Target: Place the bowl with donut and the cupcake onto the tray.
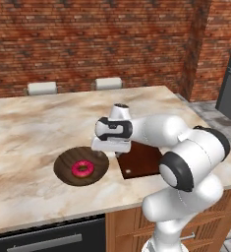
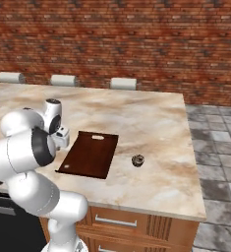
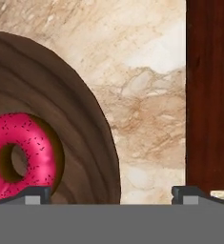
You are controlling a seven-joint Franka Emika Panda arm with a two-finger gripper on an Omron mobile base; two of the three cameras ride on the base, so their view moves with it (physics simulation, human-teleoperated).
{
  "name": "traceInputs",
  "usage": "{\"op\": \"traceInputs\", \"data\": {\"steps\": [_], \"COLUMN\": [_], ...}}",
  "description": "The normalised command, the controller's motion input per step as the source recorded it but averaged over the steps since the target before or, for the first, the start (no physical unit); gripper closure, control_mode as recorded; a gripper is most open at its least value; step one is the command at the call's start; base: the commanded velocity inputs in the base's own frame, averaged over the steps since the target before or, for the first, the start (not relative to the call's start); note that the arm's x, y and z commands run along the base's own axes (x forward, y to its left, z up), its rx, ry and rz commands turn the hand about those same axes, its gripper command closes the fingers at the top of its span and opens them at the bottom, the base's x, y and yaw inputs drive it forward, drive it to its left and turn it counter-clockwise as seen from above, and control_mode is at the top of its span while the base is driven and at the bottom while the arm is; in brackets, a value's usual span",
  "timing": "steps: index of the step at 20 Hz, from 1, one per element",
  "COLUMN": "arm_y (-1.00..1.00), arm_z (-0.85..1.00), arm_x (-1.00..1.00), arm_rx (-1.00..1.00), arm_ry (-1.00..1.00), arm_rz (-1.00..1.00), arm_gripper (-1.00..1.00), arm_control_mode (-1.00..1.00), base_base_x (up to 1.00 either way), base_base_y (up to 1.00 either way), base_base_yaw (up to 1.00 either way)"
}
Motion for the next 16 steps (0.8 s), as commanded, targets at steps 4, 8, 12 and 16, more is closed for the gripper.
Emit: {"op": "traceInputs", "data": {"steps": [4,8,12,16], "arm_y": [0.00,0.02,0.08,0.11], "arm_z": [-0.20,-0.22,-0.27,-0.24], "arm_x": [0.10,0.12,0.08,0.00], "arm_rx": [0.00,0.00,0.01,0.02], "arm_ry": [0.00,-0.03,-0.06,-0.09], "arm_rz": [0.00,0.00,0.00,0.00], "arm_gripper": [-1.00,-1.00,-1.00,-1.00], "arm_control_mode": [-1.00,-1.00,-1.00,-1.00], "base_base_x": [0.00,0.00,0.00,0.00], "base_base_y": [0.00,0.00,0.00,0.00], "base_base_yaw": [0.00,0.00,0.00,0.00]}}
